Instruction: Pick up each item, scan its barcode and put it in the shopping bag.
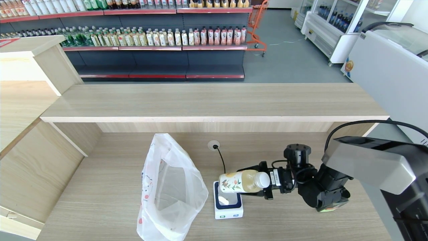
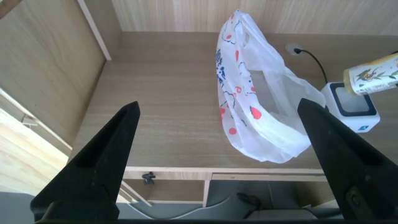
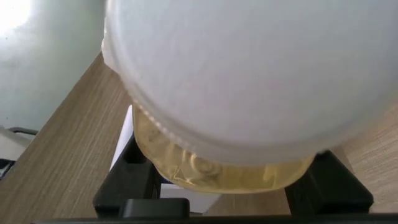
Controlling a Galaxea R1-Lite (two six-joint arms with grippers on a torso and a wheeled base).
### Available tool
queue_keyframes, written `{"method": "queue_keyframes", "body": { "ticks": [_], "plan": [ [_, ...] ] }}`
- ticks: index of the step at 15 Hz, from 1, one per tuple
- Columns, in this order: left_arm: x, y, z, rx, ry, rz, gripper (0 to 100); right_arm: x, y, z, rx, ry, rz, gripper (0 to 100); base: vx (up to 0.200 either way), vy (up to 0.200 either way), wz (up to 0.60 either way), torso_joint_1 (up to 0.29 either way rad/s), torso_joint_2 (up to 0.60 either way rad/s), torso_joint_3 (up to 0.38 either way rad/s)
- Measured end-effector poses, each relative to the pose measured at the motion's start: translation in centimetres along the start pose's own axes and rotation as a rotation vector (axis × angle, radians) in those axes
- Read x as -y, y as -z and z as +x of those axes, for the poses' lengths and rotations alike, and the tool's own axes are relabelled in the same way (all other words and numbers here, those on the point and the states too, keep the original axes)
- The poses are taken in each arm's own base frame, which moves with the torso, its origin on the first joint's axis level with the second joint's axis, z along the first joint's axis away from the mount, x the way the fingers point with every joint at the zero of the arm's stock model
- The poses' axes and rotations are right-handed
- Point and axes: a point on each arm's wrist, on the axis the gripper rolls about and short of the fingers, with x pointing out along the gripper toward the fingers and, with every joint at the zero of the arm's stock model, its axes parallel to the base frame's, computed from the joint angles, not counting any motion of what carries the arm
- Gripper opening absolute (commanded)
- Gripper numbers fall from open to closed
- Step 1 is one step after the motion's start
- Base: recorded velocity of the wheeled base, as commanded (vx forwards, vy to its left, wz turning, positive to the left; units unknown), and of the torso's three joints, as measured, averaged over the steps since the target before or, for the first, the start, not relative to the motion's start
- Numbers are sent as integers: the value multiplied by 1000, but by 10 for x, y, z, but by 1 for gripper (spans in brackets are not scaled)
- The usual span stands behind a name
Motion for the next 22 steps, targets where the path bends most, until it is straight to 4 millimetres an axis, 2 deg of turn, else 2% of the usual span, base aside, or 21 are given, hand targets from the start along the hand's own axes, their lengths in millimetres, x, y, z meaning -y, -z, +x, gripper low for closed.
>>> {"method": "queue_keyframes", "body": {
  "ticks": [3,7,9,12,15,22],
  "plan": [
    [0,0,0,0,0,0,100,16,-14,-12,-4,30,81,0,0,0,0,0,0,0],
    [0,0,0,0,0,0,100,35,-42,-31,-6,76,196,0,0,0,0,0,0,0],
    [0,0,0,0,0,0,100,40,-63,-45,-22,120,352,0,0,0,0,0,0,0],
    [0,0,0,0,0,0,100,37,-94,-62,-57,248,605,0,0,0,0,0,0,0],
    [0,0,0,0,0,0,100,36,-113,-69,-45,363,705,0,0,0,0,0,0,0],
    [0,0,0,0,0,0,100,15,-130,-60,-68,422,780,0,0,0,0,0,0,0]
  ]
}}
